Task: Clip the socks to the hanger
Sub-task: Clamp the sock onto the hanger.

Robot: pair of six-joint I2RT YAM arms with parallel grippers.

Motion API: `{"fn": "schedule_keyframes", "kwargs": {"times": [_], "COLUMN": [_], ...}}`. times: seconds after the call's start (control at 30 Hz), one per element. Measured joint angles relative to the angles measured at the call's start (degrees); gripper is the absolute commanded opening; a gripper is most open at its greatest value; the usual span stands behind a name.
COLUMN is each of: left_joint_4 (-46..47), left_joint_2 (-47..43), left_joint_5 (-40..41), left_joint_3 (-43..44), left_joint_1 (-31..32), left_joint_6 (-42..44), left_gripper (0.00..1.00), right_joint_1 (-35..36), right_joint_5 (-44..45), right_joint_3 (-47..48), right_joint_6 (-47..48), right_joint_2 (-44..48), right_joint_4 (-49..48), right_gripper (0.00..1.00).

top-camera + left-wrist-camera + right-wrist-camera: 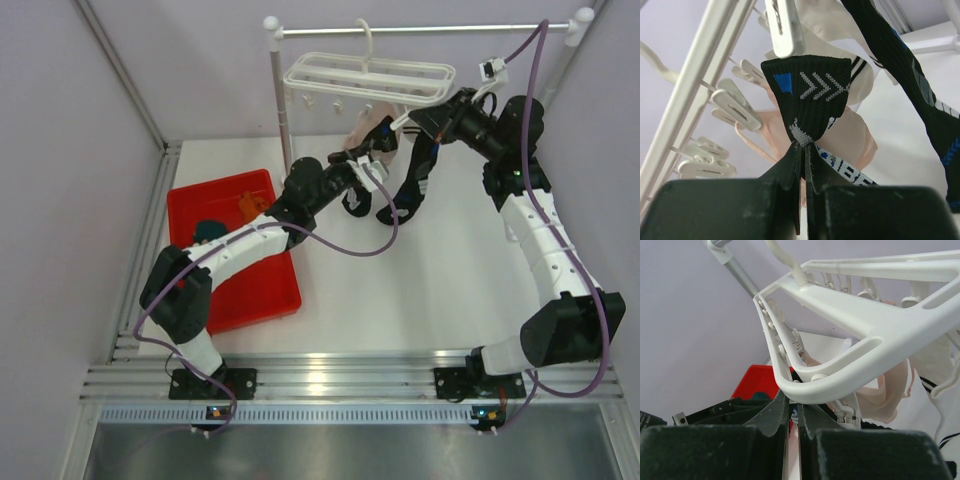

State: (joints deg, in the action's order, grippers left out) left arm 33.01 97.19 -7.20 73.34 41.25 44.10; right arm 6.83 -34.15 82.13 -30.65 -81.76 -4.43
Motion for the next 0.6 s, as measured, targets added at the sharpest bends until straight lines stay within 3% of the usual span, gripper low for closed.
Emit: {"fn": "schedule_keyframes", "kwargs": {"times": [0.6], "left_joint_4": [0.02], "left_joint_2": [3.04], "left_joint_5": [-0.24], "left_joint_3": [5.77], "left_joint_1": [0.22], "left_joint_6": [-0.02], "left_gripper": [0.0], "right_joint_1": [-0.26], "right_joint_5": [-0.22], "right_joint_3": [0.0], "right_joint_6": [-0.5], "right_joint_2": [0.0], "right_joint_4": [-0.02], "right_gripper": [0.0]}}
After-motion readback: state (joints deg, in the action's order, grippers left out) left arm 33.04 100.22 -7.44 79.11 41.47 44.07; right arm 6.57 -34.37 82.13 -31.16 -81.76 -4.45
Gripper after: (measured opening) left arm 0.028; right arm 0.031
